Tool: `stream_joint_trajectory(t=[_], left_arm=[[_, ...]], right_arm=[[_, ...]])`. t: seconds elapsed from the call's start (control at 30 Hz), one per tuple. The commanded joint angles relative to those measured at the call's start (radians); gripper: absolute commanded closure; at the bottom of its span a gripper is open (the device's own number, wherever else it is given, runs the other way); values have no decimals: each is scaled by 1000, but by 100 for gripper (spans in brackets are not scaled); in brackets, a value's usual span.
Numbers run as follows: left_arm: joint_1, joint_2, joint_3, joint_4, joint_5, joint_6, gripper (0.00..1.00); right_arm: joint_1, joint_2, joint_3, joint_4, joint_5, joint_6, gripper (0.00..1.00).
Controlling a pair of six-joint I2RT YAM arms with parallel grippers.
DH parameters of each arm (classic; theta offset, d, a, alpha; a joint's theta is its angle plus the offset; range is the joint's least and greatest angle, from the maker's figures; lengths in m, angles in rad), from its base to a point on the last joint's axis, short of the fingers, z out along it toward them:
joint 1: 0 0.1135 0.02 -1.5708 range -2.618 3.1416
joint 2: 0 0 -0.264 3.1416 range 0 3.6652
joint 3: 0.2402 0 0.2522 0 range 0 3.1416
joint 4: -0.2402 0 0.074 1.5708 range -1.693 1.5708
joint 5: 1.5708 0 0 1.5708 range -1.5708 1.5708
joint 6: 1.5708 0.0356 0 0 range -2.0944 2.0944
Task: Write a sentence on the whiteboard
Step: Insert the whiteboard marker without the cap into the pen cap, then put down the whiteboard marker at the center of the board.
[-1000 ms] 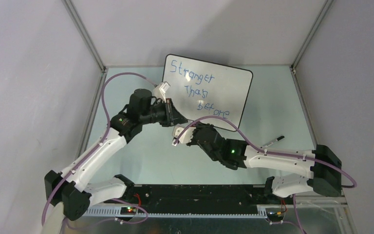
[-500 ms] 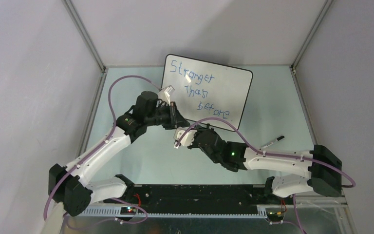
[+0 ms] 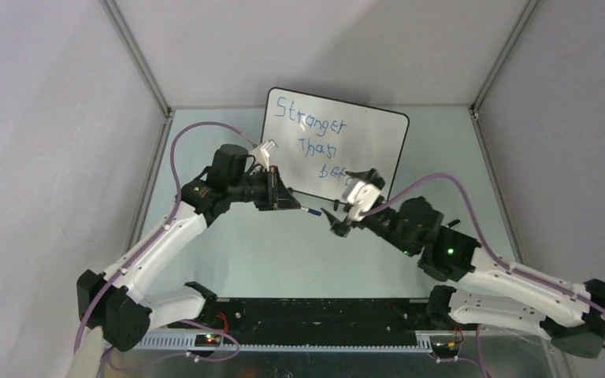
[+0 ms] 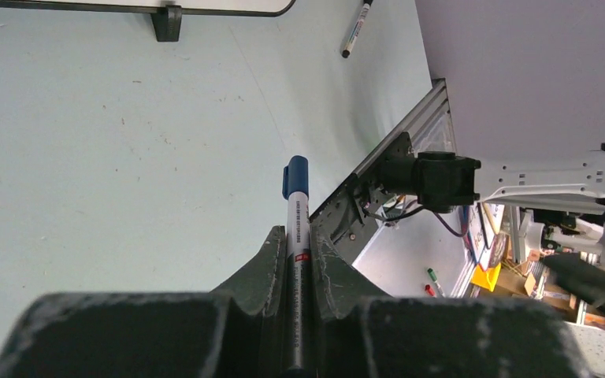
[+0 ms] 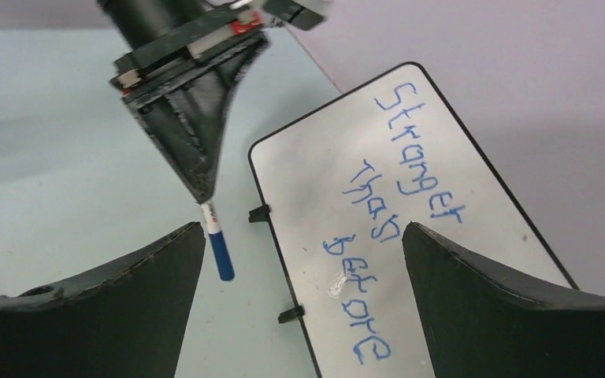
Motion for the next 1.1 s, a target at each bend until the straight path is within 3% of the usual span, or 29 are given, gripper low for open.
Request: stream_joint_trajectory(t=[0.0,0.13,0.2,0.3,0.4,0.5,1.07], left_arm=[[4,-30,50,-44,32,63,100],[2,-29,86,-132,-34,151,100],[-24,-32,111,-191,-174,201,100],[-122,3,179,-329,-635,237,100],[-174,92,240,-471,-852,224,100],[-181,148,242,-487,-906,192,100],[-195,350,-84,-188,-812,68,100]], right_arm=[[-114,-116,15,-126,-101,265,3],[-221,-164,15,-255,-168,473,13],[-245,-167,15,-317,-169,529,14],[-270,-175,-6,-357,-182,567,14],[-289,-192,-33,-346,-217,595,14],[-313,-197,-41,-354,-235,604,15],[-421,-322,-107,-402,-322,626,15]])
